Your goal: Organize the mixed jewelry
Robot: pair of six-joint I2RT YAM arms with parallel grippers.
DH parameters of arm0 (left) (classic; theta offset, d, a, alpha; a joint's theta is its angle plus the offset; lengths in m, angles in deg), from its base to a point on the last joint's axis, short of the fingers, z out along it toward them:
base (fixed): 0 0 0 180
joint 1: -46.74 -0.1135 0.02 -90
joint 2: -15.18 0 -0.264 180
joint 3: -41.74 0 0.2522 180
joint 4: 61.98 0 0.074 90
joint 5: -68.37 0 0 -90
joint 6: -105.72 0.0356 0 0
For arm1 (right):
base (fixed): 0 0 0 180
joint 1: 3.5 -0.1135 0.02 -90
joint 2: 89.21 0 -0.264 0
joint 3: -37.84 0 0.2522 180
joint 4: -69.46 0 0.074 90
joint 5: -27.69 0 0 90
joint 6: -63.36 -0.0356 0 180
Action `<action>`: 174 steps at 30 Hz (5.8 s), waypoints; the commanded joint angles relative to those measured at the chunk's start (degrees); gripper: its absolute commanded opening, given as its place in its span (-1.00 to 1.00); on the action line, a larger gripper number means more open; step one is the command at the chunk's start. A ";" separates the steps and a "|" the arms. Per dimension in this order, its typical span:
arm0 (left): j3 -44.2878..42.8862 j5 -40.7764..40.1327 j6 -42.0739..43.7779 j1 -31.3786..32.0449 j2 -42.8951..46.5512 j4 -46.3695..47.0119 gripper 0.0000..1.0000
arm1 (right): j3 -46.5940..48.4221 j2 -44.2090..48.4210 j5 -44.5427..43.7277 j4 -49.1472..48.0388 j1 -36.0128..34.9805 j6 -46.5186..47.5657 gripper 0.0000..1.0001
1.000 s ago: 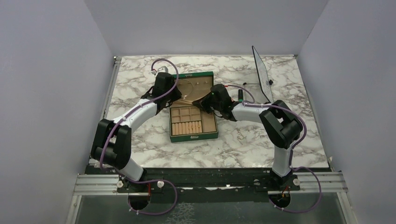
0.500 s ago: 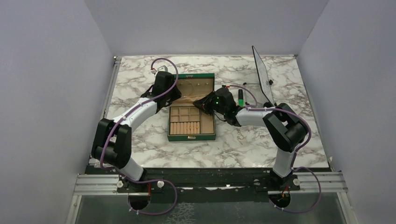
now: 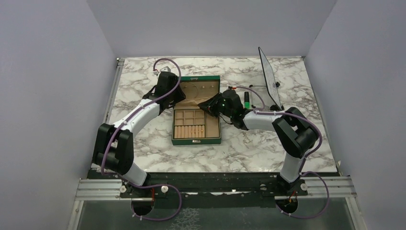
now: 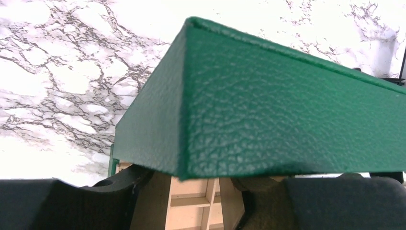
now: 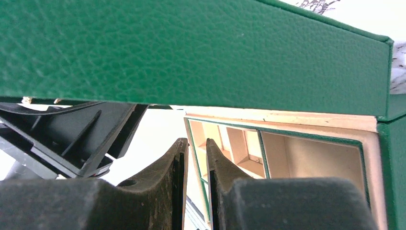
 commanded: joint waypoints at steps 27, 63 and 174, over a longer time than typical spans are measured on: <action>19.05 14.67 10.16 -0.85 37.17 -6.15 0.67 | -5.58 34.48 -25.21 50.98 0.67 30.63 -0.05; 25.95 19.95 10.86 -0.85 34.94 2.11 0.77 | -14.68 31.51 -23.87 60.69 6.02 24.40 -0.20; 26.49 19.53 9.10 -0.85 33.39 1.23 0.77 | -11.39 31.22 -24.16 60.49 8.68 34.36 -0.99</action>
